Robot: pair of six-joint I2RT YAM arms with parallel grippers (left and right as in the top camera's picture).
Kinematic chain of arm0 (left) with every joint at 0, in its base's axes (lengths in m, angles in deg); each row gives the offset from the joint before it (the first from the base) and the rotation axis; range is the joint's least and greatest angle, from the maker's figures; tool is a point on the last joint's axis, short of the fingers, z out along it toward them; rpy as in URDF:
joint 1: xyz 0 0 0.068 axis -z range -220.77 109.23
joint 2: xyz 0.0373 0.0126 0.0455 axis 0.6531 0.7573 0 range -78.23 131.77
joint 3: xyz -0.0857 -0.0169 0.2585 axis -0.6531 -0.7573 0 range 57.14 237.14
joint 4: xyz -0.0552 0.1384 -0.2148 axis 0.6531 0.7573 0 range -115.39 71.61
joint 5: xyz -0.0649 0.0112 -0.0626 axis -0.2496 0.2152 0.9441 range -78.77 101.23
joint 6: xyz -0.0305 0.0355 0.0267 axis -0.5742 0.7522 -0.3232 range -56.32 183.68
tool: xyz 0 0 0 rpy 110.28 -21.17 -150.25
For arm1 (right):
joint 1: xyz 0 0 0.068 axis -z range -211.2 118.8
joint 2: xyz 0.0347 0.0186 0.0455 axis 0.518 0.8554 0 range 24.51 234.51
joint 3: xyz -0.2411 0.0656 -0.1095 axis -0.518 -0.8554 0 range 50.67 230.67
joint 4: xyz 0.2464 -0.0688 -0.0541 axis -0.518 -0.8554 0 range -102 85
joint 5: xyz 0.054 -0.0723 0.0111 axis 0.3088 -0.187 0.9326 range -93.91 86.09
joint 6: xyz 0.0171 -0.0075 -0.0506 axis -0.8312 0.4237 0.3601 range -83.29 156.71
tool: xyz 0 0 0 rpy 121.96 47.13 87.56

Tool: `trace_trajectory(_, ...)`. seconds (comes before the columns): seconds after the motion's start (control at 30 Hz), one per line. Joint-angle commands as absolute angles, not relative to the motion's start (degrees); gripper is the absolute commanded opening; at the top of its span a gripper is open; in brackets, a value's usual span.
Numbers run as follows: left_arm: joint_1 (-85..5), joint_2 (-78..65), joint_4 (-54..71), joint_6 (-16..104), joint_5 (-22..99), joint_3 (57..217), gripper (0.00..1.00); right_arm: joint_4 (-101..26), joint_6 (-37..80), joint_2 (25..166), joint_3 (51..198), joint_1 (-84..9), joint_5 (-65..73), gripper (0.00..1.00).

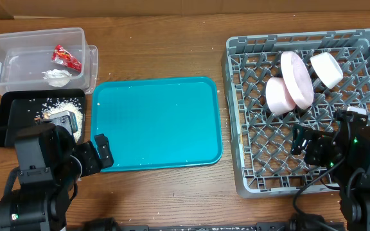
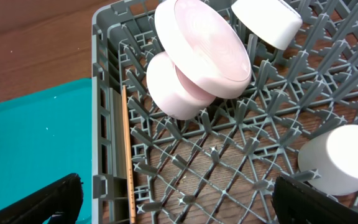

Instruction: Sort waste into correct bins and load items into the dishwasher

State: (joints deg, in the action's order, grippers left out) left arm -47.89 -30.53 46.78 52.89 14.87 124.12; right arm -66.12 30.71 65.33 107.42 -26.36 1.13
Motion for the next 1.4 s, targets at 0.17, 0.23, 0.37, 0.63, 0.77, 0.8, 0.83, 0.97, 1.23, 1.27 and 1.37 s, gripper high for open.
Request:
trace_trajectory(0.17,-47.82,-30.62,46.75,51.86,15.26,123.82,1.0,-65.73,30.49,65.17,107.0,-26.25,0.43,1.0)
trace_trajectory(0.23,-47.82,-30.62,46.75,51.86,15.26,123.82,1.0,-65.73,30.49,65.17,107.0,-26.25,0.43,1.0)
trace_trajectory(0.37,-47.82,-30.62,46.75,51.86,15.26,123.82,1.0,-65.84,30.49,64.76,106.96,-26.31,0.43,1.0)
trace_trajectory(0.63,-47.82,-30.62,46.75,51.86,15.26,123.82,1.0,-65.95,30.49,63.29,106.85,-26.31,0.43,1.0)
trace_trajectory(0.77,-47.82,-30.62,46.75,51.86,15.26,123.82,1.0,-65.99,30.52,59.56,105.91,-26.31,0.41,1.0)
trace_trajectory(0.8,-47.82,-30.62,46.75,51.86,15.26,123.82,1.0,-65.97,30.86,58.2,105.65,-26.36,0.34,1.0)
trace_trajectory(0.83,-47.82,-30.62,46.75,51.86,15.26,123.82,1.0,-65.79,30.93,56.65,105.19,-26.42,-0.01,1.0)
trace_trajectory(0.97,-47.82,-30.62,46.75,51.86,15.26,123.82,1.0,-60.46,30.91,49.15,100.16,-28.0,-0.05,1.0)
trace_trajectory(1.23,-47.82,-30.62,46.75,51.86,15.26,123.82,1.0,-34.8,30.84,32.63,78.68,-33.04,0.93,1.0)
trace_trajectory(1.27,-47.82,-30.62,46.78,51.86,15.26,123.82,1.0,-31.5,30.82,31.34,75.94,-33.33,1.39,1.0)
trace_trajectory(1.37,-47.82,-30.62,46.75,51.86,15.26,123.82,1.0,-21.01,30.67,28.56,68.32,-33.5,1.96,1.0)
